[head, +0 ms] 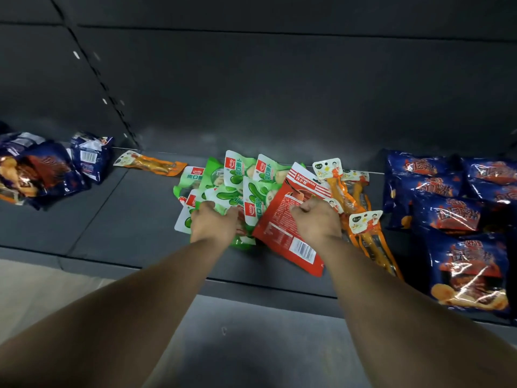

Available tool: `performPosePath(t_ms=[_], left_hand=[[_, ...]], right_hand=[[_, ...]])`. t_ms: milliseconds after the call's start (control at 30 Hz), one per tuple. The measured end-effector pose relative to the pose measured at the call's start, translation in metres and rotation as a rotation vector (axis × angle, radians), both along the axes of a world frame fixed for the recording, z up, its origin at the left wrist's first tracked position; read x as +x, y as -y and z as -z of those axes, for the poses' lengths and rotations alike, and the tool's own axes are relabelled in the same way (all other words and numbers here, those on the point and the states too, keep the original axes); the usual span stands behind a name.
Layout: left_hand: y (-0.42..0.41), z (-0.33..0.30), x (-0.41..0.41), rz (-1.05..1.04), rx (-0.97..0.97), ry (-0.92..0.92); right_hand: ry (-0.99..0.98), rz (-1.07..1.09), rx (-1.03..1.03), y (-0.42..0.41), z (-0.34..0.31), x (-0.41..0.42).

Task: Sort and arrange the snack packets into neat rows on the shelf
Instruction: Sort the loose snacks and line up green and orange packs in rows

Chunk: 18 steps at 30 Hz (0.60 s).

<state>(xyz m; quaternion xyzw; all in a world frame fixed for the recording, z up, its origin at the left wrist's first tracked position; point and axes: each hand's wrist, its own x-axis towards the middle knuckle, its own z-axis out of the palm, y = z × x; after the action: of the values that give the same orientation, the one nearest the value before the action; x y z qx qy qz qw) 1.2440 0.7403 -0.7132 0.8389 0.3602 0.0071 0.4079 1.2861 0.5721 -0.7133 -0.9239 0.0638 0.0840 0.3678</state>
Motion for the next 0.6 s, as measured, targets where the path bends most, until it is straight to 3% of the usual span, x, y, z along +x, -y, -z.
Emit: performPosePath(t_ms=[600], left_hand=[[-0.112,0.026,0.022,0.079,-0.018,0.053]], right_hand=[[0.065,0.036,-0.117,-0.115,0.015,-0.015]])
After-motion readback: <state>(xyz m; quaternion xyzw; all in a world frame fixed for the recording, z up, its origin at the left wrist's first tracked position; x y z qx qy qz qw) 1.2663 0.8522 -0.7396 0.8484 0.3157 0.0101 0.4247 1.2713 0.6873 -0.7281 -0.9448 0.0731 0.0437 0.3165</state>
